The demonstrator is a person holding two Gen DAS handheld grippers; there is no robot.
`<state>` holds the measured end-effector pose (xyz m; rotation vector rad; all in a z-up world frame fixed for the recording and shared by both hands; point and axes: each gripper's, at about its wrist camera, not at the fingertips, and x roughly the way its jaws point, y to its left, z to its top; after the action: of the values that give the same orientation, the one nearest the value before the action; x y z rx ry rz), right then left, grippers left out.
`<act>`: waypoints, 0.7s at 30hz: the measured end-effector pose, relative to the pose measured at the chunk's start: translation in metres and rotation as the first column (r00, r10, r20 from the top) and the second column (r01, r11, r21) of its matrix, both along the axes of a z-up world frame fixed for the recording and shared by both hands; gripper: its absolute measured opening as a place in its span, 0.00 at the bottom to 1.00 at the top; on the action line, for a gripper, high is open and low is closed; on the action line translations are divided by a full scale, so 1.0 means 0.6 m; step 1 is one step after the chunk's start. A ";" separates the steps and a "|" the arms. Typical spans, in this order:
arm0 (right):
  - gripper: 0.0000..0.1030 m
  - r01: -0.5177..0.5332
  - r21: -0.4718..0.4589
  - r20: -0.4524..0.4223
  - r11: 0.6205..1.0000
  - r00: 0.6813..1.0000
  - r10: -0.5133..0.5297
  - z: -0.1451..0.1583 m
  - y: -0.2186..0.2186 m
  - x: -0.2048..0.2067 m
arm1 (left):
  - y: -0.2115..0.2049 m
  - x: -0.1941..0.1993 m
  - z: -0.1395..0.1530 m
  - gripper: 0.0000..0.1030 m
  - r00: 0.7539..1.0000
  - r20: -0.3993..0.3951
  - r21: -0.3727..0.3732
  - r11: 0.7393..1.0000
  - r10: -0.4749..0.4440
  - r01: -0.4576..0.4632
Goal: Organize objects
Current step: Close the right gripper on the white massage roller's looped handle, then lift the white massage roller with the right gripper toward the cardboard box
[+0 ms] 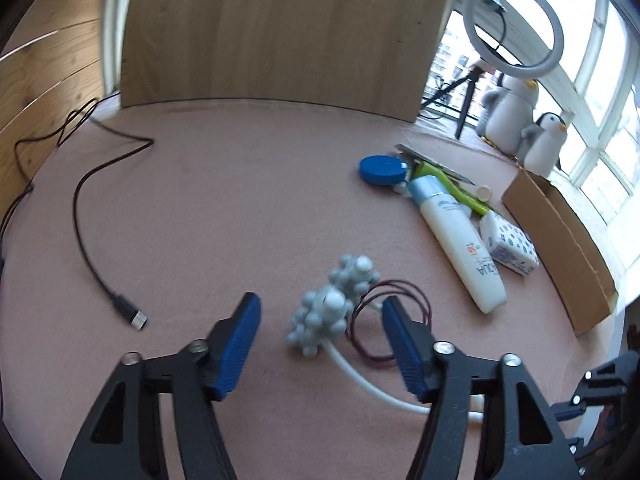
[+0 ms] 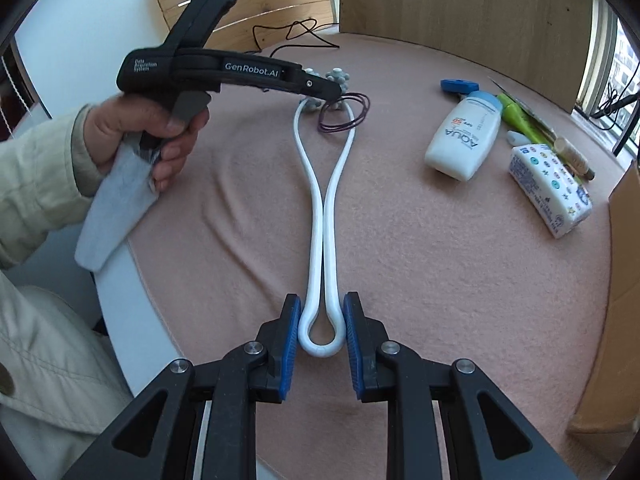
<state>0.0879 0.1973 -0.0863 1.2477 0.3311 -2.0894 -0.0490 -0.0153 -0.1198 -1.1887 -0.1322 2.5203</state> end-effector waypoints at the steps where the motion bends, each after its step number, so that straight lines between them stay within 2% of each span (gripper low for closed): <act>1: 0.19 0.006 -0.004 -0.001 1.000 1.000 -0.006 0.000 0.004 -0.001 | 0.006 0.000 0.002 0.42 1.000 0.002 0.010 1.000 -0.015 0.015; 6: 0.20 0.052 -0.008 -0.023 0.999 0.998 -0.052 -0.001 0.007 0.001 | 0.009 -0.010 0.006 0.26 0.998 0.014 0.057 0.997 -0.057 0.056; 11: 0.15 0.079 -0.007 -0.047 0.997 0.996 -0.079 0.000 -0.001 -0.001 | 0.017 0.003 0.021 0.26 0.997 -0.016 0.045 0.996 -0.078 0.078; 15: 0.13 0.057 0.009 -0.109 0.998 0.992 -0.056 0.012 -0.028 -0.002 | 0.018 0.012 0.068 0.26 0.994 -0.079 0.059 0.995 -0.070 0.075; 21: 0.13 0.071 -0.018 -0.240 0.997 0.968 -0.073 0.083 -0.043 -0.009 | 0.006 0.015 0.164 0.26 0.984 -0.173 0.058 0.997 -0.038 0.048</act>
<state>0.0828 0.1713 -0.0367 1.0150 0.3878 -2.3075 -0.0402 -0.0118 -0.0211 -0.9356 -0.1389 2.5476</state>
